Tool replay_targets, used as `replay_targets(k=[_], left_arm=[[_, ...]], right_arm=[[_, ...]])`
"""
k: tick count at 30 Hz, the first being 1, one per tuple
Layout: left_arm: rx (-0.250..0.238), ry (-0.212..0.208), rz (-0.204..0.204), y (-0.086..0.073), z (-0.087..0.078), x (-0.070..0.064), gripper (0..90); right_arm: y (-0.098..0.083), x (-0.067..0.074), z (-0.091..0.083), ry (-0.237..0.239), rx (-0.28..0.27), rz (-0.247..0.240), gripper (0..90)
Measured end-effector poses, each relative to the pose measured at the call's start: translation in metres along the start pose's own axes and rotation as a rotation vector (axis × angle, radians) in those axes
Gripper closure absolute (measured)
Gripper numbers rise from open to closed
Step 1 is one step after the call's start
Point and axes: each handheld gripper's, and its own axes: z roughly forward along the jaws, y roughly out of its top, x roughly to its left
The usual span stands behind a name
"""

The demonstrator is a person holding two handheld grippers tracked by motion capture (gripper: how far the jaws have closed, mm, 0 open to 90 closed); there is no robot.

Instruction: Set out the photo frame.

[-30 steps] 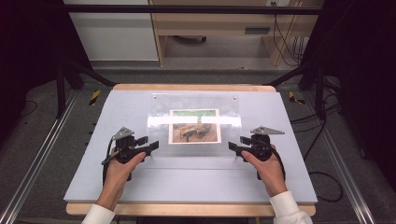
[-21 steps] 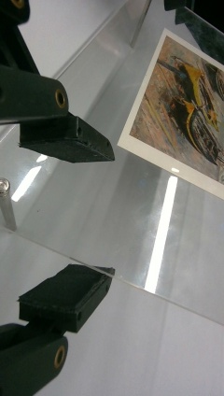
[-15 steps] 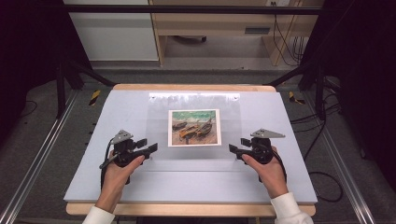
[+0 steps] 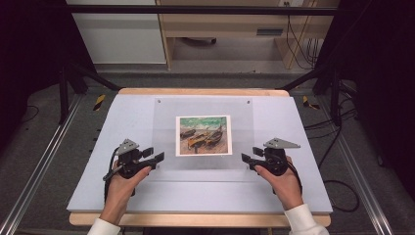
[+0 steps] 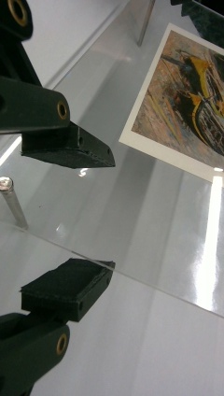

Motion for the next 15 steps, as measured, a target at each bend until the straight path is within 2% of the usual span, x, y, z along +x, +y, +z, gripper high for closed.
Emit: replay_targets(k=[15], left_arm=[[0.003,0.018,0.010,-0.004,-0.009,-0.005,50.0]], right_arm=[[-0.006,0.005,-0.011,-0.013,-0.010,-0.015,51.4]])
